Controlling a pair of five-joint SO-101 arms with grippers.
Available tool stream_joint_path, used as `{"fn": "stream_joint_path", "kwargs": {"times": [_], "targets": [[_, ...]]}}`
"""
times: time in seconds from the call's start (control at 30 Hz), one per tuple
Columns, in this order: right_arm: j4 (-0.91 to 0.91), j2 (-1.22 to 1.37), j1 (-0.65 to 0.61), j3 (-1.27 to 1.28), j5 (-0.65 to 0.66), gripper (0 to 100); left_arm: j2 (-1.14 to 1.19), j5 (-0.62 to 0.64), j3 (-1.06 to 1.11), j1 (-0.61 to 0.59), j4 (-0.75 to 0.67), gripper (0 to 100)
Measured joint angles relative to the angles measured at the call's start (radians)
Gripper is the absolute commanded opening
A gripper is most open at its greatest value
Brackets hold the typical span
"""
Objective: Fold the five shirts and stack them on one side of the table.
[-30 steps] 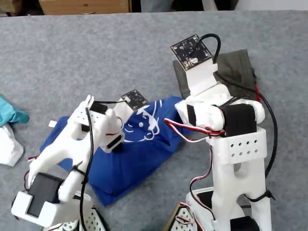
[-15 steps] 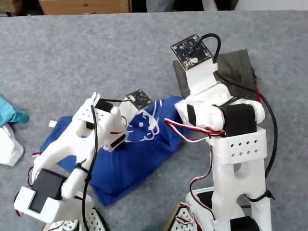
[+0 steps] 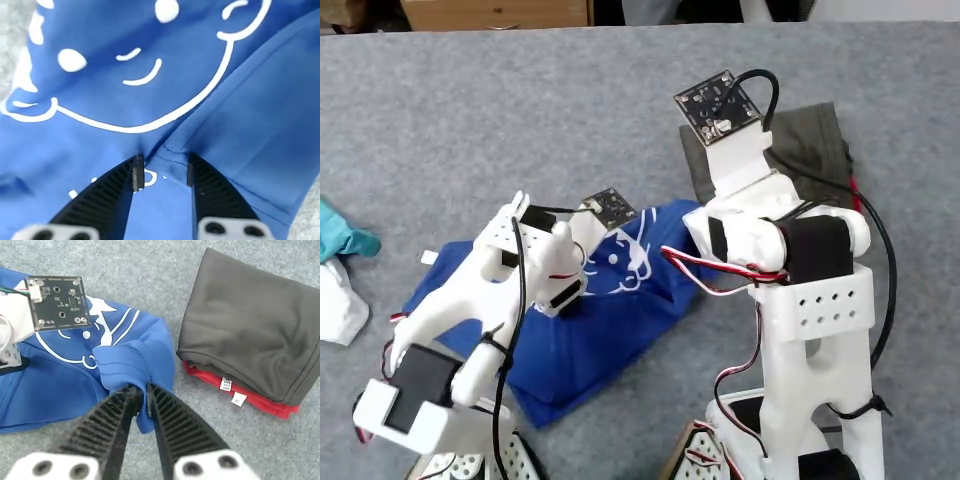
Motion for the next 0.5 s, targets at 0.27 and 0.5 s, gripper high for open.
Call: {"fn": "stream_joint_path", "kwargs": {"times": [0.27, 0.5], "targets": [[0.000, 0.000, 0.000, 0.000, 0.000, 1.3, 0.049, 0.000, -0.043, 0.000, 0.008, 13], [0.000, 0.000, 0.000, 0.000, 0.000, 1.3, 0.049, 0.000, -0.051, 0.002, 0.028, 8]]}}
